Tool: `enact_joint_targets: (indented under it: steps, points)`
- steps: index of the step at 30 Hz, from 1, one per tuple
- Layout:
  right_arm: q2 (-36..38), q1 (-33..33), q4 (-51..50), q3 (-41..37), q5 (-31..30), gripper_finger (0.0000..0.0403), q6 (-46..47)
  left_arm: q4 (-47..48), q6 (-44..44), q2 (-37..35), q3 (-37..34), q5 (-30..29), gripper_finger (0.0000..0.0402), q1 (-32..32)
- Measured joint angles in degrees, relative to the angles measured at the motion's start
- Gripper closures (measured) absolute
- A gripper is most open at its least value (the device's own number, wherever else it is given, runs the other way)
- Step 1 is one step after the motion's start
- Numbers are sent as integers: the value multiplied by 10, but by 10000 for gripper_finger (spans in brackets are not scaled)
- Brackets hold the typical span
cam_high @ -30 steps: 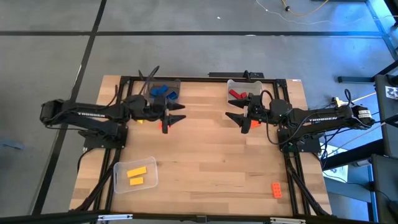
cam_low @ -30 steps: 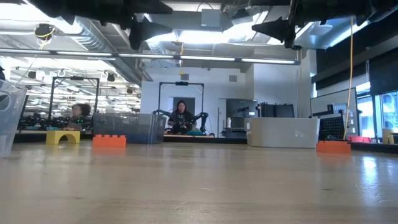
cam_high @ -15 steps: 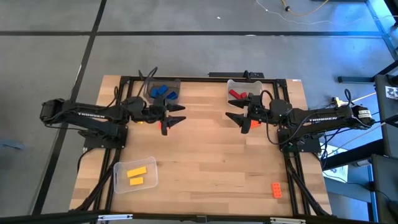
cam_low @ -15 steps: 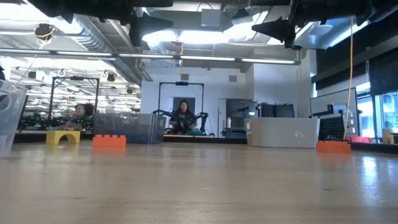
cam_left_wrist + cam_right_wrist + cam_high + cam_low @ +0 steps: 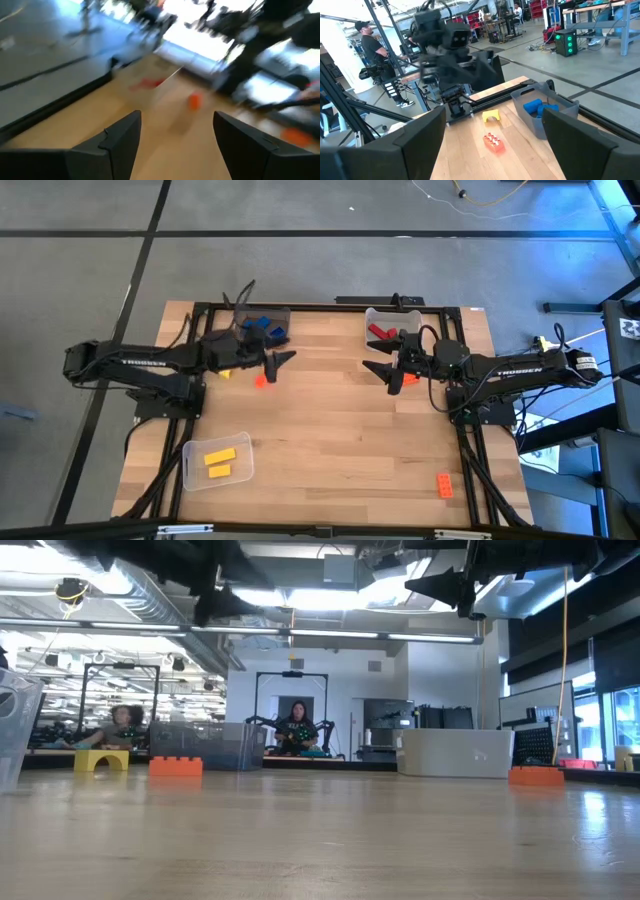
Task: Sort & place blocks by color
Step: Put the yellow arch block into the white transparent bin
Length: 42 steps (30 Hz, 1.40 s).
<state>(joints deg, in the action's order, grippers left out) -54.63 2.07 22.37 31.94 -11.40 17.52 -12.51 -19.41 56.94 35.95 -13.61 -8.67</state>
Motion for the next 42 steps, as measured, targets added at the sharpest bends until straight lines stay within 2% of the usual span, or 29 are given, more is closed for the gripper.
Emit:
enact_joint_targets:
  steps: [4,7,13,20,24,34,42]
  points:
    - [0,0,0,0,0,73,0,285,-26,3,89,-24,162,-64]
    - [0,0,-3,0,0,73,0,450,-69,27,123,-17,162,-123]
    - [0,1,-8,0,-1,73,2,652,-118,58,98,-3,162,-212]
    - [0,1,-10,0,-1,73,0,641,-135,76,17,-2,162,-245]
    - [-1,1,-13,0,-3,73,0,605,-141,77,-19,26,162,-258]
    - [-1,1,-15,0,-10,73,0,543,-148,77,-74,24,162,-267]
    - [-1,1,-15,0,-10,73,1,527,-148,77,-101,54,167,-267]
